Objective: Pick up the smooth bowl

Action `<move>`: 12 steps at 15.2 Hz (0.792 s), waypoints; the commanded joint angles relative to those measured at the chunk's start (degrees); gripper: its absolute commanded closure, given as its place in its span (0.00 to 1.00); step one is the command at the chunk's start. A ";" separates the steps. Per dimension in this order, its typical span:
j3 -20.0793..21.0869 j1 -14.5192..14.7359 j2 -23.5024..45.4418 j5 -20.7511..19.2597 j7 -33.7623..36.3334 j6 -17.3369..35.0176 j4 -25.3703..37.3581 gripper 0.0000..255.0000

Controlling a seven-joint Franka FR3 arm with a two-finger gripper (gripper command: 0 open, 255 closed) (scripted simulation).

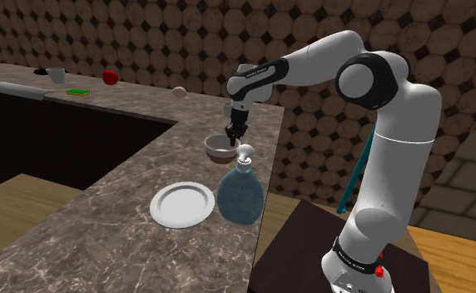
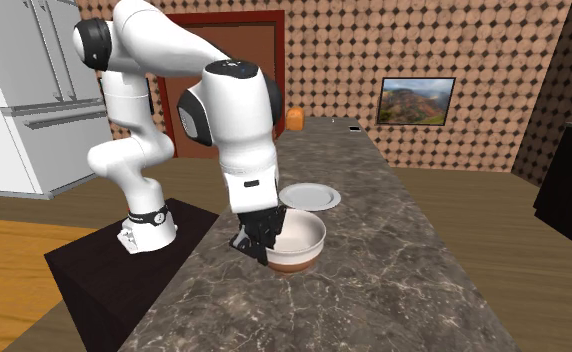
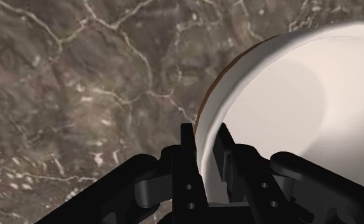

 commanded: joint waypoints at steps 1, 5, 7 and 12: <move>-0.04 0.04 -0.67 -0.26 0.36 -1.23 0.64 1.00; -0.12 0.05 -1.66 -0.72 0.97 -4.01 2.51 1.00; -0.16 0.05 -2.08 -0.93 1.26 -5.41 3.52 1.00; -0.23 0.03 -2.95 -1.36 1.94 -8.97 6.29 1.00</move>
